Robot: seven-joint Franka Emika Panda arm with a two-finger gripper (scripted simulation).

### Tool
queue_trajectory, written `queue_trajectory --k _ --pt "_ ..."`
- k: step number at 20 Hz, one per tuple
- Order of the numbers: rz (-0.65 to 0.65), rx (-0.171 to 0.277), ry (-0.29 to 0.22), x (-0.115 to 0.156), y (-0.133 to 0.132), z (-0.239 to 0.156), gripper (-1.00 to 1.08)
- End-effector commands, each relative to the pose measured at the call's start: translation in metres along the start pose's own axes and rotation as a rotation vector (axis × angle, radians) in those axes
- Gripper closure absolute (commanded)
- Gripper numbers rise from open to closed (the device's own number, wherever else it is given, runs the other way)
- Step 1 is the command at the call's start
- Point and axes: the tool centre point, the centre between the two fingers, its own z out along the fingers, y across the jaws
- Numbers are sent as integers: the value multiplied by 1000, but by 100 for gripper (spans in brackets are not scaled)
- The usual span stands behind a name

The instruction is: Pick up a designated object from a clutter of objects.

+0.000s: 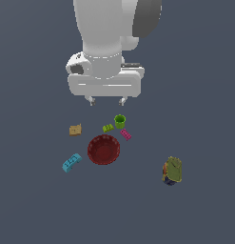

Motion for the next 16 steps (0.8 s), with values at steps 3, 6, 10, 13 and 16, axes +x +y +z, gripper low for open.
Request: queue_trajectory --k 3,6,10,13,16 --pt "11 -6 1 1 8 1 -92" --pt "7 -5 1 0 6 0 -92" --pt "10 -5 1 1 7 1 -92" --pt "25 -2 1 5 10 6 -92" --pt "49 2 0 11 15 13 -92"
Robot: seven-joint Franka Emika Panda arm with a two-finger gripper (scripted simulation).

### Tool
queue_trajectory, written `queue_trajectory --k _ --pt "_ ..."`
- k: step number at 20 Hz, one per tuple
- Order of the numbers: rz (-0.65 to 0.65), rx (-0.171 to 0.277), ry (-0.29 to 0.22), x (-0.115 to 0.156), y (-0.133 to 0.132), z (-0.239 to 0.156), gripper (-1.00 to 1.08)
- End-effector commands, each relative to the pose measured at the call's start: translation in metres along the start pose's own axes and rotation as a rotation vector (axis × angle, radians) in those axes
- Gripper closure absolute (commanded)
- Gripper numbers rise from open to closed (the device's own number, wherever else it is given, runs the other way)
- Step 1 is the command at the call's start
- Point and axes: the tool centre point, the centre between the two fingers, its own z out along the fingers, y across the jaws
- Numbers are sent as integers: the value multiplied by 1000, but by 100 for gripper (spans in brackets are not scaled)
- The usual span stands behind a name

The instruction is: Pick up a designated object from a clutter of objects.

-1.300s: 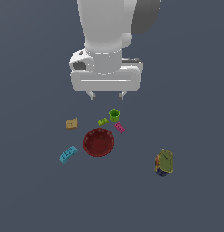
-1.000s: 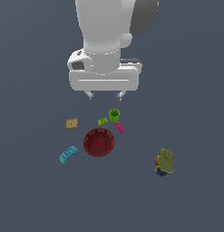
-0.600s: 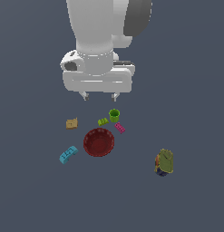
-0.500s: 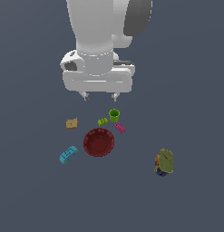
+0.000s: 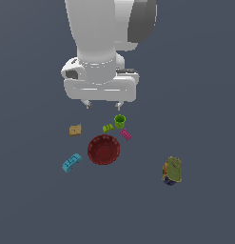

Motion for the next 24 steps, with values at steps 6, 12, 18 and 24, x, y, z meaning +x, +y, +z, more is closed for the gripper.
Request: queue_trajectory --k 6,12,18,24 --pt "89 12 -4 22 19 29 -92" --pt "209 21 -7 47 47 71 -92" --pt "351 21 -10 70 84 125 -92" --pt "484 11 -11 83 122 180 -92"
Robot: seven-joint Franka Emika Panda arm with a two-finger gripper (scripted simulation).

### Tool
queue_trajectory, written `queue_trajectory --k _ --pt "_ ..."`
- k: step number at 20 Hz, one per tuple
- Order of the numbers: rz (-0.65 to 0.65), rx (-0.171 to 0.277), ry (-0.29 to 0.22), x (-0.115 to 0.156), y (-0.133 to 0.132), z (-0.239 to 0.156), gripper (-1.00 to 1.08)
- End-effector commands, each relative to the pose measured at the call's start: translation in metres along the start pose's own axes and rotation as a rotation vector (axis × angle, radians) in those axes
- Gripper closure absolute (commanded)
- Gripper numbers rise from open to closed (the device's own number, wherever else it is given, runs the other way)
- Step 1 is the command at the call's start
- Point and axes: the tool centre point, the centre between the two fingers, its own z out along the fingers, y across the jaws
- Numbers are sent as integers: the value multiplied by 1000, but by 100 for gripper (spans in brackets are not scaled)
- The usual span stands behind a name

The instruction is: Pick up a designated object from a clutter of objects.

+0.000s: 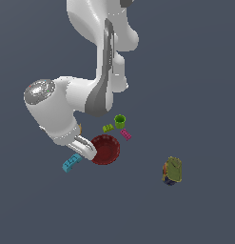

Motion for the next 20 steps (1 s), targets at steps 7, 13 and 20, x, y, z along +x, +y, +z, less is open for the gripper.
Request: queue_trajectory --k 7,13,20 --pt "133 -15 6 25 33 57 -92" --pt "174 -22 9 31 45 76 -92" --pt "177 -23 8 31 46 81 -92"
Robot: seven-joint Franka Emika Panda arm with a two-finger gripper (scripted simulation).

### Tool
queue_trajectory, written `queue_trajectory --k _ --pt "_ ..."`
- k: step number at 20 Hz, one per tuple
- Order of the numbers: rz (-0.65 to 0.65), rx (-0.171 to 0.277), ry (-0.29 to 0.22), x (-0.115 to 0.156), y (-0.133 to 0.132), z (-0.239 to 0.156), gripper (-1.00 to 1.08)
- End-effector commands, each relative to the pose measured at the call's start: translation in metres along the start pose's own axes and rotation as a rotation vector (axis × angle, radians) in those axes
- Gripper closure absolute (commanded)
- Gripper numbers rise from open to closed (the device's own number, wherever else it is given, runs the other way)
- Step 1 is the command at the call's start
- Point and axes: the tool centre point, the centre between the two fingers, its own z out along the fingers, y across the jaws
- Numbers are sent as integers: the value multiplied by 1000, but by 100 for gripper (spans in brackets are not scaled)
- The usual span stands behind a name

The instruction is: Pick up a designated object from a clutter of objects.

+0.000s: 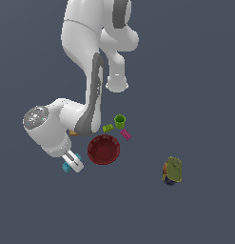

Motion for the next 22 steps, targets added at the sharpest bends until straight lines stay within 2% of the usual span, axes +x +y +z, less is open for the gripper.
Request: queue_trajectory --k 1,9,14,15,22 --pt "0 0 0 0 0 5 -92" --pt "3 0 1 -1 1 43 -92" --pt "3 0 1 1 0 50 -92" --pt "3 0 1 1 0 50 108" --pt "3 0 1 1 0 50 108"
